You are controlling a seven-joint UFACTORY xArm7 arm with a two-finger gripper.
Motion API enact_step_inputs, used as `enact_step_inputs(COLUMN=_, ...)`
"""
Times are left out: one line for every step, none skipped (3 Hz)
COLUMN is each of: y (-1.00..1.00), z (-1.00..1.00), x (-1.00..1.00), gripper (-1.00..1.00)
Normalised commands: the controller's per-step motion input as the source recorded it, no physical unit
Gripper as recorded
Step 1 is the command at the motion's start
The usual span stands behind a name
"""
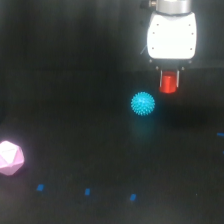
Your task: Pick up the red object from the table
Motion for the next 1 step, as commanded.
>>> enact_step_inputs(y=-0.58, z=0.38, x=0.06, gripper=-1.00)
